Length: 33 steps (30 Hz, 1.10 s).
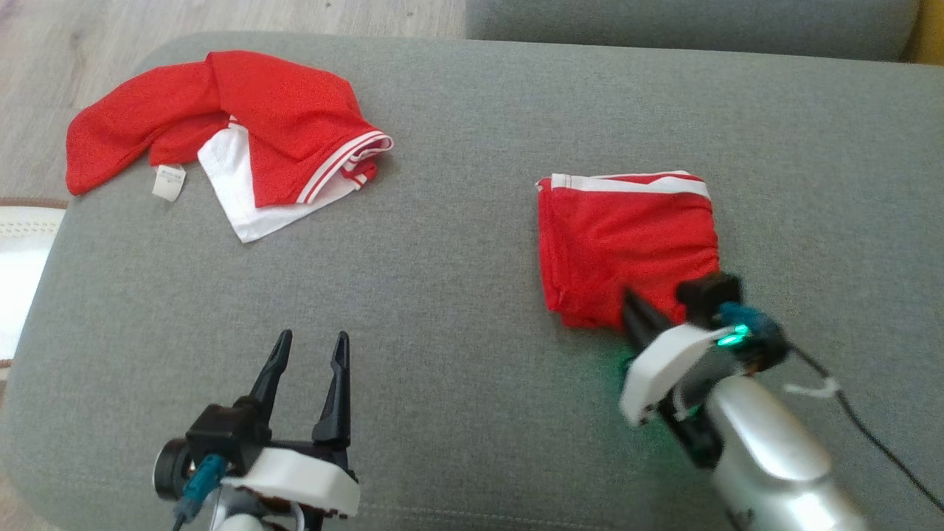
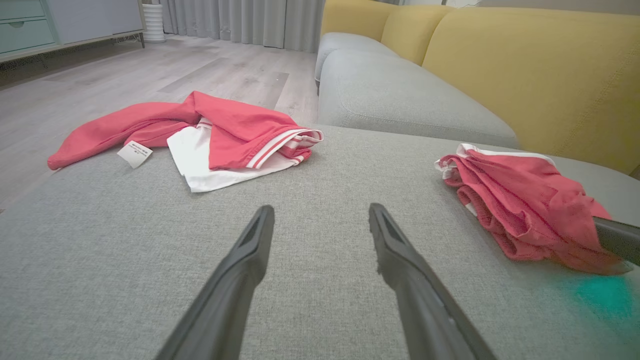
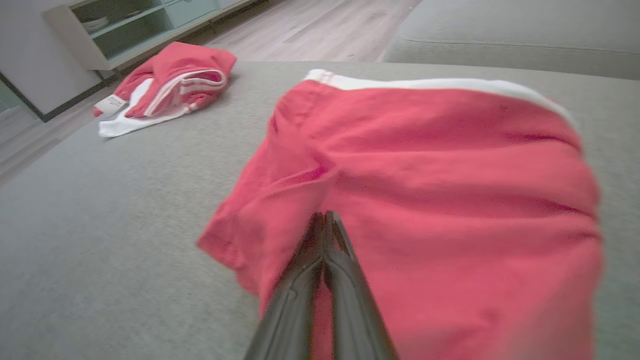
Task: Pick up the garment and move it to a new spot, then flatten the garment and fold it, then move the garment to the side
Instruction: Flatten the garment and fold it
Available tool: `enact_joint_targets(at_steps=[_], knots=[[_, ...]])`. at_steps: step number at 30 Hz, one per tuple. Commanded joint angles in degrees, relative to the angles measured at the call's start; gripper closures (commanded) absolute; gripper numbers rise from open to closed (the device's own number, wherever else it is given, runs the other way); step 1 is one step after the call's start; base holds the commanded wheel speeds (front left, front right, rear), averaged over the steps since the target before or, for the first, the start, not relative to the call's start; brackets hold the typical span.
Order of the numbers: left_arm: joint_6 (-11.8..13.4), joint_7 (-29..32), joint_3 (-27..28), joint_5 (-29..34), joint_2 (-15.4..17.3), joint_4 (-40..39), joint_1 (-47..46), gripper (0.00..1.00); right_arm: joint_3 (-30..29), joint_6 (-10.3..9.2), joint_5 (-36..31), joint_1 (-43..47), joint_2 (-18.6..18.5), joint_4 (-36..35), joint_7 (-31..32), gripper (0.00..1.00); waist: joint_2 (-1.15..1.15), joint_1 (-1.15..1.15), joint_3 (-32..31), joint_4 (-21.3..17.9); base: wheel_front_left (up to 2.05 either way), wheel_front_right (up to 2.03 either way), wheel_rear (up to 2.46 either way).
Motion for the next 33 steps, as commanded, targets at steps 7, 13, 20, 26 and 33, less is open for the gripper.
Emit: enact_joint_targets(at_steps=[7,13,20,26,33], knots=[[-0.7,-0.7,3.0,0.3,-0.2,-0.3,-2.4,0.0,11.2,-0.04,3.3,-1.1,2.3,-1.1,0.1,1.0,0.0,0.0,-1.5,-0.5,0.0,0.0,0.0],[-2.5,-0.7,4.6,0.9,-0.2,1.4,-1.3,0.0,10.5,-0.04,5.1,-0.6,0.9,-3.4,-4.2,1.0,0.0,0.0,-4.1,-2.0,0.0,0.0,0.0],[-3.8,-0.7,6.6,1.5,-0.1,2.4,0.8,0.0,1.7,-0.04,2.5,3.4,-2.9,-7.3,-8.6,0.94,0.0,0.0,-7.2,-3.8,0.0,0.0,0.0],[-4.8,-0.7,8.4,2.3,0.1,2.9,2.2,0.0,-9.4,-0.04,-1.9,10.4,-6.2,-12.6,-9.8,0.0,0.0,0.0,-8.5,-5.3,0.0,0.0,0.0],[-5.9,-0.7,10.1,2.8,0.1,3.4,3.0,0.0,-18.5,-0.04,-5.1,18.7,-6.3,-16.9,-10.6,0.0,0.0,0.0,-9.5,-5.6,0.0,0.0,0.0]])
